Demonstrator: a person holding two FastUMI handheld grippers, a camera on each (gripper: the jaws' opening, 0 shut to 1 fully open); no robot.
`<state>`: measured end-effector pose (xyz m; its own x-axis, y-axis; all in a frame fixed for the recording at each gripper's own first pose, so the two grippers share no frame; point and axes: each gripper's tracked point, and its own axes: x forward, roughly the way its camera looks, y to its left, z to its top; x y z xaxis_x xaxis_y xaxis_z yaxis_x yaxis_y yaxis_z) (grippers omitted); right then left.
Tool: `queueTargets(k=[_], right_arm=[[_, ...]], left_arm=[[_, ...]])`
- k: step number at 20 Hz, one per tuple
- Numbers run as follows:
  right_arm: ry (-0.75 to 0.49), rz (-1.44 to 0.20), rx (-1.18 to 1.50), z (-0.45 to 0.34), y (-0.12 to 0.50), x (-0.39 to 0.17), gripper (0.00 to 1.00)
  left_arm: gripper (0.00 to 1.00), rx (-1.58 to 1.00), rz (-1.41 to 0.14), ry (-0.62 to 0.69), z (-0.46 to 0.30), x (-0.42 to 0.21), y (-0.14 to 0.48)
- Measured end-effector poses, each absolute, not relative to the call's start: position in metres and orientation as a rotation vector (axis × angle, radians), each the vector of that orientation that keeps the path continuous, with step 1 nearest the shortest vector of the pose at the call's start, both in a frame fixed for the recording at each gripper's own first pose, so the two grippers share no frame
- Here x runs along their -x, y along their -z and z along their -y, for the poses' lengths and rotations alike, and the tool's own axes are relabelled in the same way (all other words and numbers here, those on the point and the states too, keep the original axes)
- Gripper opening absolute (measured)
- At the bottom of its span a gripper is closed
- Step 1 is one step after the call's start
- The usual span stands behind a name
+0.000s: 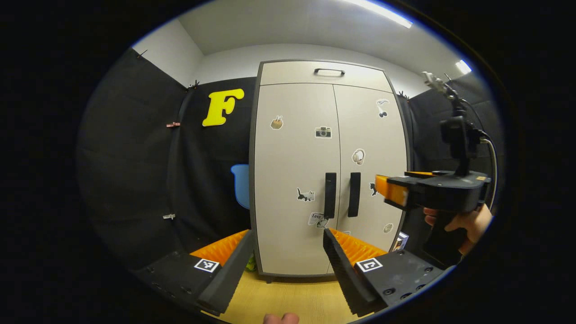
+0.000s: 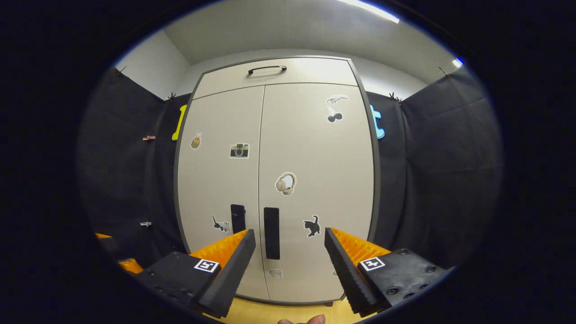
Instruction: Open the right door of the double-door shoe cabinet with the right hand, and open the left door with the left hand.
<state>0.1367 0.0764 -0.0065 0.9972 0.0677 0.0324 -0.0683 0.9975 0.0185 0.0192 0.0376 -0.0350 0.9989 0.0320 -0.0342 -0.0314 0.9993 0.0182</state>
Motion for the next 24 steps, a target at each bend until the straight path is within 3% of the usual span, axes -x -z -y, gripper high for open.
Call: queueTargets(k=[8,12,14,19,20,21,24], right_arm=[[-0.063,-0.006,0.004,-0.105,0.044,-0.211,0.98],[-0.054,-0.037,-0.017,-0.111,0.061,-0.237,0.92],[-0.065,-0.082,-0.033,-0.117,0.077,-0.244,0.84],[-0.035,-0.118,-0.044,-0.115,0.095,-0.246,0.44],[-0.023,-0.095,-0.048,-0.113,0.092,-0.25,0.44],[-0.016,-0.096,-0.042,-0.112,0.093,-0.251,0.35],[-0.007,-0.085,-0.049,-0.112,0.091,-0.25,0.27]], left_arm=[[0.95,0.0,-0.065,-0.061,-0.064,-0.033,0.057],[0.95,0.003,-0.085,-0.078,-0.076,-0.034,0.067],[0.95,0.006,-0.091,-0.088,-0.081,-0.034,0.071],[0.95,0.015,-0.099,-0.102,-0.087,-0.028,0.075],[0.95,0.018,-0.099,-0.104,-0.088,-0.026,0.076],[0.95,0.019,-0.1,-0.108,-0.09,-0.024,0.076],[0.95,0.015,-0.106,-0.123,-0.094,-0.016,0.078]])
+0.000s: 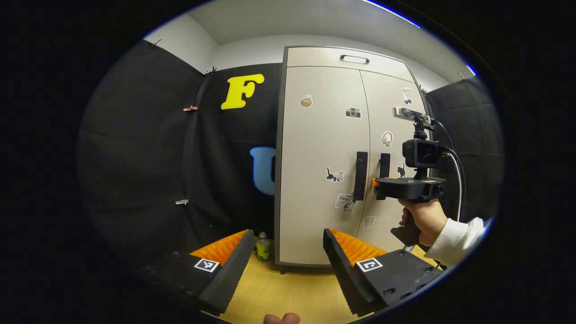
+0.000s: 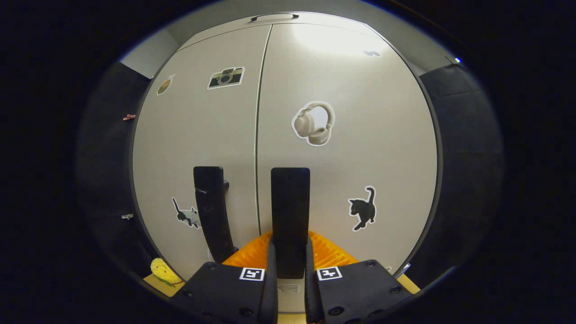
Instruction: Open the right door of the double-door shoe cabinet with the right hand, and open the left door with the left hand.
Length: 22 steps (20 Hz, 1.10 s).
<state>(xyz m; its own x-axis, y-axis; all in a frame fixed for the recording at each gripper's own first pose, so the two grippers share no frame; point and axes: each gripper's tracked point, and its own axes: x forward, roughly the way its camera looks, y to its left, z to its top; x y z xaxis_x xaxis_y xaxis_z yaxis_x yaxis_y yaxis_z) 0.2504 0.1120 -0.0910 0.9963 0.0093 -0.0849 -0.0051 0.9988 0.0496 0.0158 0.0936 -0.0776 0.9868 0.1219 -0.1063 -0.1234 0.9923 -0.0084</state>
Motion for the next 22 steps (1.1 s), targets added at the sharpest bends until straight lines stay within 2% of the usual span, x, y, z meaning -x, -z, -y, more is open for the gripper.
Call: queueTargets(k=[4,5,9,15,22], right_arm=[[-0.022,-0.118,-0.076,-0.11,0.092,-0.246,0.27],[-0.027,-0.114,-0.062,-0.109,0.09,-0.244,0.22],[-0.082,-0.111,-0.103,-0.103,0.086,-0.227,0.14],[-0.146,-0.104,-0.111,-0.082,0.077,-0.192,0.14],[-0.138,-0.114,-0.145,-0.053,0.072,-0.165,0.13]], left_arm=[[0.95,0.021,-0.107,-0.141,-0.097,-0.003,0.075],[0.95,0.02,-0.104,-0.146,-0.098,0.0,0.073],[0.95,0.007,-0.097,-0.167,-0.097,0.014,0.067],[0.95,-0.01,-0.086,-0.181,-0.087,0.034,0.056],[0.95,-0.017,-0.093,-0.151,-0.061,0.039,0.055]])
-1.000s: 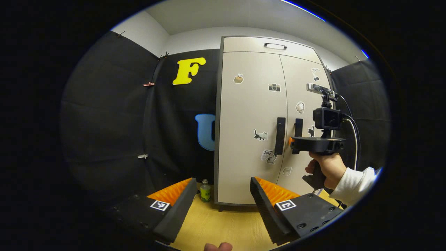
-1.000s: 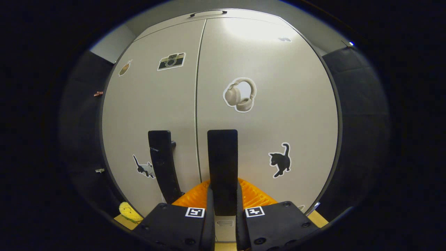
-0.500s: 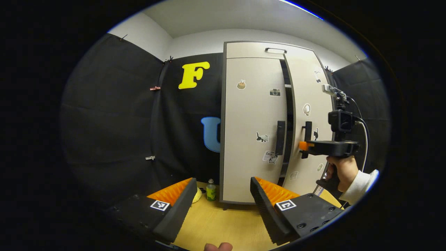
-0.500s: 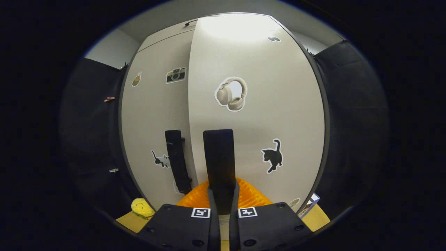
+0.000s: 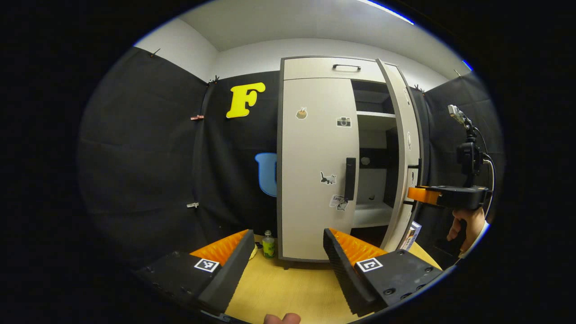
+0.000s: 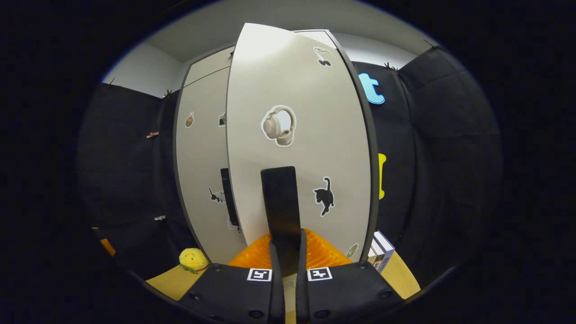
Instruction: Open the right door of the double-door shoe cabinet with the right hand, and open the left door with the left hand.
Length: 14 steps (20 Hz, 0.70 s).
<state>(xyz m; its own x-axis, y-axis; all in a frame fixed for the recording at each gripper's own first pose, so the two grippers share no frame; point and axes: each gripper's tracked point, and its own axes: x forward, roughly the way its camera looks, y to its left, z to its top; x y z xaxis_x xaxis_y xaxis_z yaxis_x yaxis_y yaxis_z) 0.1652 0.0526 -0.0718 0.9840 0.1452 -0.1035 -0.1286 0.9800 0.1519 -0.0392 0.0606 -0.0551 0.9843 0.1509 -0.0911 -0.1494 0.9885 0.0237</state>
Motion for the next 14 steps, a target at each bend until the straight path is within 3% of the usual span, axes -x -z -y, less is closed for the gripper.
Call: queueTargets(k=[14], right_arm=[[0.019,-0.168,-0.097,0.029,0.071,-0.13,0.12]], left_arm=[[0.95,-0.014,-0.077,-0.013,0.005,0.005,0.051]])
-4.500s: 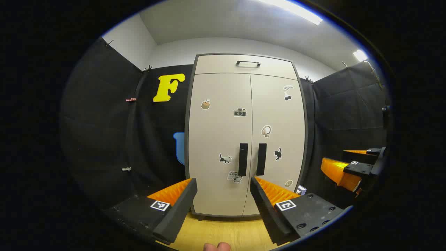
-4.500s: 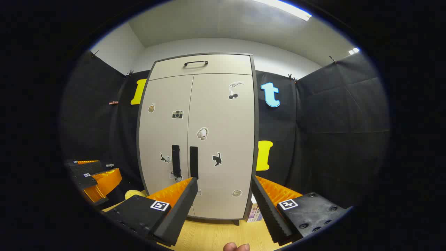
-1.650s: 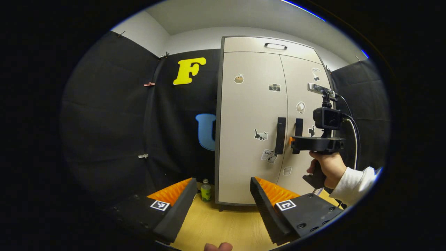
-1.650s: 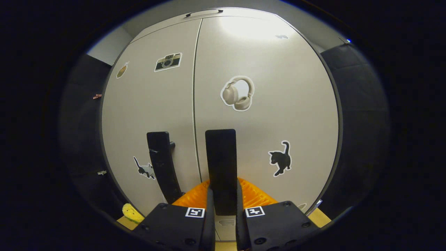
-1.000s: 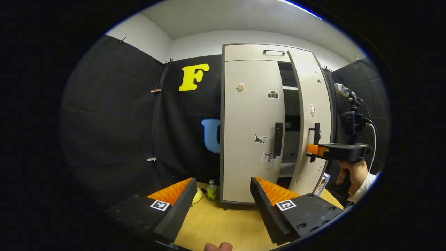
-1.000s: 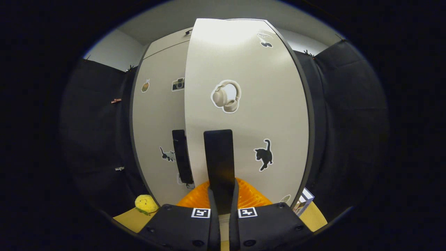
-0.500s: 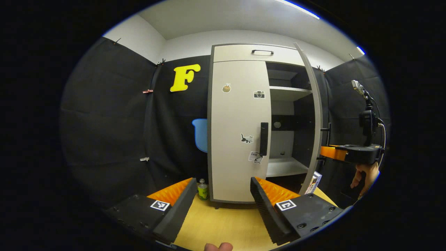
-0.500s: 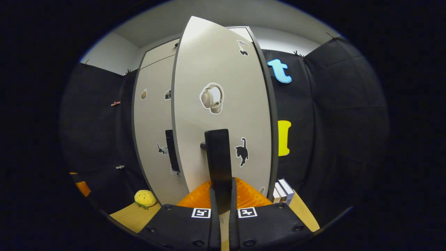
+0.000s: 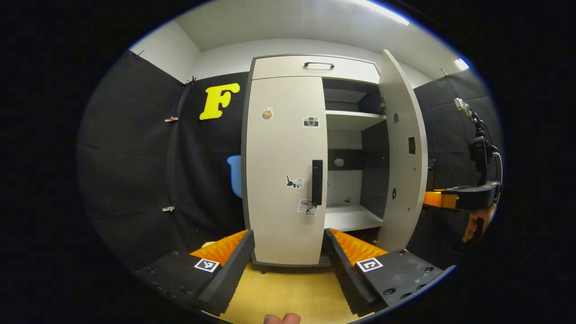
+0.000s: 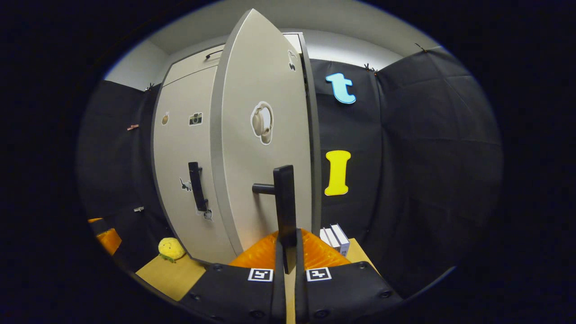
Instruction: Open the right door of the double-door shoe cabinet with the right hand, and open the left door with the left hand.
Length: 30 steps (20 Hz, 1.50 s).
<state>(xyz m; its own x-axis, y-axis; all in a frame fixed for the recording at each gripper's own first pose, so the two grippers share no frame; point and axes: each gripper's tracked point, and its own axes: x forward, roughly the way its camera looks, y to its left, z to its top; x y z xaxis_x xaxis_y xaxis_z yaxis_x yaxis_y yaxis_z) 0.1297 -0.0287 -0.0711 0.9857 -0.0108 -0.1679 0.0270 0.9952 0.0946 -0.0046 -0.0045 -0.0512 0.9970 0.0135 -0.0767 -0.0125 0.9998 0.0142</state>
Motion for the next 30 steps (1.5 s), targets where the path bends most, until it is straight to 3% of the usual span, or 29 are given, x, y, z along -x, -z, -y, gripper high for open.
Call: queueTargets(k=[8,9,21,24,27,28,30], right_arm=[[0.134,-0.146,-0.081,0.081,0.066,-0.124,0.11],[0.155,-0.139,-0.081,0.091,0.064,-0.122,0.07],[0.109,-0.126,-0.11,0.106,0.054,-0.109,0.08],[0.105,-0.105,-0.115,0.115,0.045,-0.098,0.19],[0.129,-0.088,-0.1,0.132,0.041,-0.085,0.45],[0.136,-0.087,-0.09,0.137,0.041,-0.082,0.48],[0.146,-0.092,-0.076,0.146,0.044,-0.068,0.82]], left_arm=[[0.95,-0.001,-0.079,0.019,0.02,-0.008,0.053],[0.95,-0.001,-0.078,0.021,0.021,-0.009,0.053],[0.95,-0.023,-0.08,0.036,0.052,-0.028,0.049],[0.95,-0.042,-0.069,0.039,0.061,-0.041,0.044],[0.95,-0.05,-0.049,0.054,0.071,-0.061,0.035],[0.95,-0.047,-0.043,0.062,0.075,-0.069,0.031],[0.94,-0.028,-0.04,0.098,0.084,-0.086,0.028]])
